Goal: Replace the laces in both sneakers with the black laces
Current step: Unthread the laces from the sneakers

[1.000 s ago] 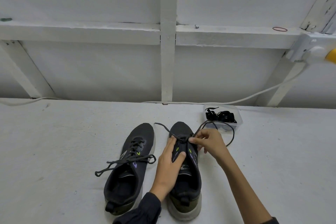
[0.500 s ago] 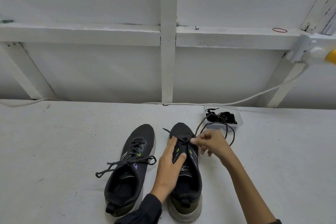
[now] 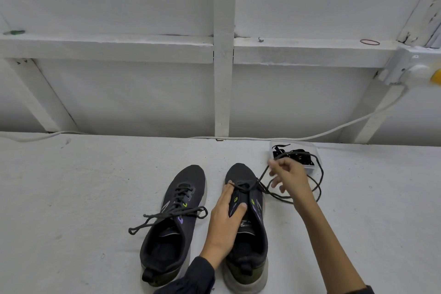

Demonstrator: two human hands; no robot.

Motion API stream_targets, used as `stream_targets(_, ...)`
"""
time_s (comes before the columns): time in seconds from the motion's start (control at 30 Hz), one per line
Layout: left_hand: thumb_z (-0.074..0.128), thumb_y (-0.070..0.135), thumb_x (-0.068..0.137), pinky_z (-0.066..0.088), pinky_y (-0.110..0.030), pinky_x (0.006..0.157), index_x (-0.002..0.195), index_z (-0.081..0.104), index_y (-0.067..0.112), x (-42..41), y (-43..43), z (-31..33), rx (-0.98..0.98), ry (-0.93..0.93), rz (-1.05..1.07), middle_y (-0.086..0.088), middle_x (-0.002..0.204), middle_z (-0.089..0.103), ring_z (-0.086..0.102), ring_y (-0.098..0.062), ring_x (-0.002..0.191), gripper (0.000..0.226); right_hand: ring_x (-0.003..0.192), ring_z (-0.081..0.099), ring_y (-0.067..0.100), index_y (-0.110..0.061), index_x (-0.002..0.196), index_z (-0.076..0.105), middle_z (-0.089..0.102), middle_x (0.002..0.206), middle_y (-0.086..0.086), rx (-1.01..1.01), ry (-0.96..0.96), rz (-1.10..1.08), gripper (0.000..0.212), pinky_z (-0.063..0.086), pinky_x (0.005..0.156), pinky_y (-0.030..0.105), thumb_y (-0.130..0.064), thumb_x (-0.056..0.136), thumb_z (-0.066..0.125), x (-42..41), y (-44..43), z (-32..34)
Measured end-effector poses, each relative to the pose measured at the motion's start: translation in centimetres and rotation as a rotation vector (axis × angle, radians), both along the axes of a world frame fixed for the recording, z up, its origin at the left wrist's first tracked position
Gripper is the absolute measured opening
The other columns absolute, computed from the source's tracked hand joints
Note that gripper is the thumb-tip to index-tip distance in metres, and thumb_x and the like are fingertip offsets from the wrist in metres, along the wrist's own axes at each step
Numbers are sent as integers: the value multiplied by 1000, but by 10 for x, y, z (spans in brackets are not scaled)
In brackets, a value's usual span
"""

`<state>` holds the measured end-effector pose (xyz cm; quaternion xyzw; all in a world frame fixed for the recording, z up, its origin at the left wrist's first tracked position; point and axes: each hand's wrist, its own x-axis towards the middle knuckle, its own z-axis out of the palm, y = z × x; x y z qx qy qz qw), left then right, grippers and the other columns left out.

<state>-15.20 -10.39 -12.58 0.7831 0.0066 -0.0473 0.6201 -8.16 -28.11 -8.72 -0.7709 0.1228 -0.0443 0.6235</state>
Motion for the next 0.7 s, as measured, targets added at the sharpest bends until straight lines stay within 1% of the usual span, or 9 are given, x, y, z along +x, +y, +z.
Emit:
stream_targets(0.07, 56, 15, 97, 22, -30, 121, 149, 31, 24, 0, -1, 0, 5, -4, 5, 11, 155, 30, 26, -1, 142, 59, 45, 55, 17, -3, 78, 64, 64, 66, 6, -64, 117, 136, 29, 30, 39, 21, -30, 85, 74, -7, 2, -6)
stream_targets(0.13, 57, 16, 96, 22, -31, 120, 149, 31, 24, 1, -1, -1, 9, -5, 7, 11, 155, 31, 27, -2, 142, 59, 45, 57, 16, -4, 75, 68, 67, 62, 5, -133, 179, 241, 26, 32, 38, 20, -27, 81, 78, -13, 6, -12)
stream_targets(0.23, 57, 16, 96, 22, -28, 120, 149, 32, 24, 1, -1, 0, 2, 0, 8, 13, 155, 31, 27, 0, 141, 59, 47, 59, 16, -5, 75, 70, 66, 59, 1, -146, 142, 246, 17, 34, 40, 21, -18, 81, 78, -16, 10, -18)
stream_targets(0.33, 57, 16, 96, 22, -25, 119, 150, 32, 23, 0, -1, 0, 4, 1, 8, 13, 154, 31, 27, 1, 141, 59, 51, 60, 16, -3, 88, 71, 65, 64, 0, -126, 98, 270, 4, 37, 43, 23, -5, 85, 71, -15, 12, -16)
stream_targets(0.37, 57, 16, 96, 22, -25, 119, 150, 32, 23, 0, -1, 0, 6, 0, 7, 13, 154, 31, 27, 0, 141, 59, 51, 60, 16, -3, 91, 71, 65, 65, 1, -126, 98, 282, 6, 38, 44, 23, -2, 85, 69, -15, 12, -15)
stream_targets(0.47, 57, 16, 96, 21, -24, 119, 149, 32, 23, 1, 0, 0, 7, -2, 8, 13, 155, 30, 26, 1, 141, 59, 52, 61, 15, 1, 84, 70, 65, 63, 0, -169, 90, 319, 2, 43, 45, 24, 1, 83, 71, -13, 12, -15)
stream_targets(0.53, 56, 16, 96, 21, -24, 119, 150, 32, 23, 0, 0, 0, 9, -2, 1, 13, 155, 30, 26, 1, 141, 59, 52, 61, 17, 4, 79, 64, 65, 62, -3, -180, 73, 315, 8, 45, 46, 26, 1, 86, 67, -10, 12, -15)
stream_targets(0.63, 56, 17, 97, 20, -24, 120, 150, 31, 24, -1, 0, 0, 6, -5, -6, 13, 156, 29, 24, 1, 142, 59, 53, 61, 22, -3, 82, 54, 67, 70, 9, -52, 49, 203, 13, 45, 44, 27, -2, 95, 54, -4, 11, -13)
stream_targets(0.7, 55, 18, 98, 19, -25, 120, 150, 31, 25, -1, 0, 0, -7, 1, -5, 14, 156, 28, 24, 2, 142, 58, 53, 61, 22, -5, 86, 50, 68, 74, 13, 0, 23, 126, 12, 41, 42, 26, -6, 98, 50, -3, 11, -13)
